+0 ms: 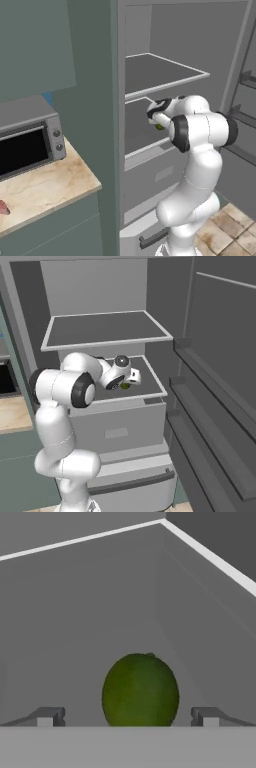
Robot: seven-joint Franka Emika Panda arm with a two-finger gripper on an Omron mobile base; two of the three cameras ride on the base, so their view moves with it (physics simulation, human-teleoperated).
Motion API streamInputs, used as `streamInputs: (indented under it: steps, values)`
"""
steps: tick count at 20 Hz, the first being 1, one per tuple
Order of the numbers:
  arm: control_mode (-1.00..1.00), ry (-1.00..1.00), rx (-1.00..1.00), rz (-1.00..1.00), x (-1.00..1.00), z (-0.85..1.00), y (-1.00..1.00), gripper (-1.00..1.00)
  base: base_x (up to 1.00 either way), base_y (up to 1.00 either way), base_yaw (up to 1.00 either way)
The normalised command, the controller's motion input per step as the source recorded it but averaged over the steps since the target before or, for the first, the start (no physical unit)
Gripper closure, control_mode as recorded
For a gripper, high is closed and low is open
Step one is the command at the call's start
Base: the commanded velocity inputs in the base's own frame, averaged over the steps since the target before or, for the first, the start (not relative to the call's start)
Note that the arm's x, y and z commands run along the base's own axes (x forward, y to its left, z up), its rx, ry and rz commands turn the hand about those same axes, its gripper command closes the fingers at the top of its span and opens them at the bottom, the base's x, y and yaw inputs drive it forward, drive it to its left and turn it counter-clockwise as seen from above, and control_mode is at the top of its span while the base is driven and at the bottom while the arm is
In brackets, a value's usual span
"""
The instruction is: Open the fridge, remove the tangerine, lime, and steak, and place them on any counter.
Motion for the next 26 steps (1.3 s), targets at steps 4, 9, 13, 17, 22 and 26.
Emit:
streamInputs:
  steps: [4, 9, 13, 17, 22, 26]
  values:
    - [-1.0, 0.02, 0.0, 0.0, 0.35, -0.26, 0.0, -1.0, 0.0, 0.0, 0.0]
    - [-1.0, 0.04, 0.0, 0.0, 0.33, -0.24, 0.0, -1.0, 0.0, 0.0, 0.0]
    - [-1.0, 0.06, 0.0, 0.0, 0.3, -0.15, 0.0, -1.0, 0.0, 0.0, 0.0]
    - [-1.0, 0.07, 0.0, 0.0, 0.12, -0.21, -0.03, 1.0, 0.0, 0.0, 0.0]
    - [-1.0, 0.05, 0.0, 0.0, -0.38, -0.59, -0.21, 1.0, 0.0, 0.0, 0.0]
    - [-1.0, 0.01, 0.0, 0.0, -0.79, -0.4, -0.17, 1.0, 0.0, 0.0, 0.0]
